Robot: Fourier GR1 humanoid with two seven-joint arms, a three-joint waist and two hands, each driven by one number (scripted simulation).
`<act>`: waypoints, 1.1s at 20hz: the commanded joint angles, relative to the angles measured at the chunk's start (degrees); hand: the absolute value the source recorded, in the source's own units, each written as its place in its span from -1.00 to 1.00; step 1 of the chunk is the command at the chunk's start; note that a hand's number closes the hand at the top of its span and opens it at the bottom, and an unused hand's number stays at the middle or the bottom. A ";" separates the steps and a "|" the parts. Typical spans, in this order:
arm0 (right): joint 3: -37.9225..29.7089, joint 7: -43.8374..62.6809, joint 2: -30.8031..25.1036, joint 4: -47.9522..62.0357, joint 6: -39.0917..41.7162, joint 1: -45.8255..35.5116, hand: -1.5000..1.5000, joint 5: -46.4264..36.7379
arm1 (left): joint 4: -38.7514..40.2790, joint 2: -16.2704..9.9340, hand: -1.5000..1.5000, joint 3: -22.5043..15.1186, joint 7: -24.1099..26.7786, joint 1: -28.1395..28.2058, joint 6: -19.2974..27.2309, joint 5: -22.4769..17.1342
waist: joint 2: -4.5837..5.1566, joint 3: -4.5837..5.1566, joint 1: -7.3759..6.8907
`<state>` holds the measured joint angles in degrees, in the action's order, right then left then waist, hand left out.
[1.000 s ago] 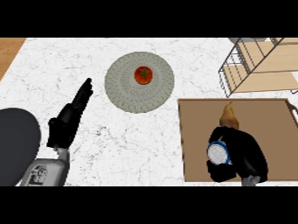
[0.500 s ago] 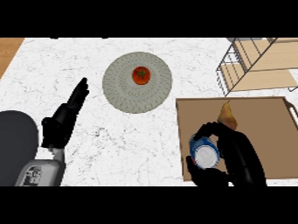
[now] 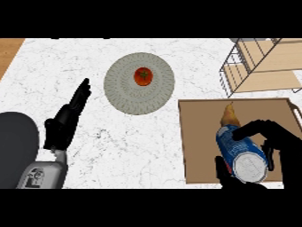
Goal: Pick the can from the tray and place it in the tiered shelf
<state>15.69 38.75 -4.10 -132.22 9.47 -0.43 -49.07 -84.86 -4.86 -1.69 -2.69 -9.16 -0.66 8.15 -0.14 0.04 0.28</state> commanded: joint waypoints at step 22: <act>-28.62 5.83 -15.55 17.18 2.44 -37.42 1.00 2.02 | 4.29 2.82 0.00 -1.01 2.23 -1.79 2.20 3.03 | 0.23 -0.03 -0.45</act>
<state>-10.86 48.34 -17.70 -120.67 15.51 -35.90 -46.09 -82.60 -4.21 -1.21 -1.65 -10.33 -0.97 8.84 -0.01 0.03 -0.18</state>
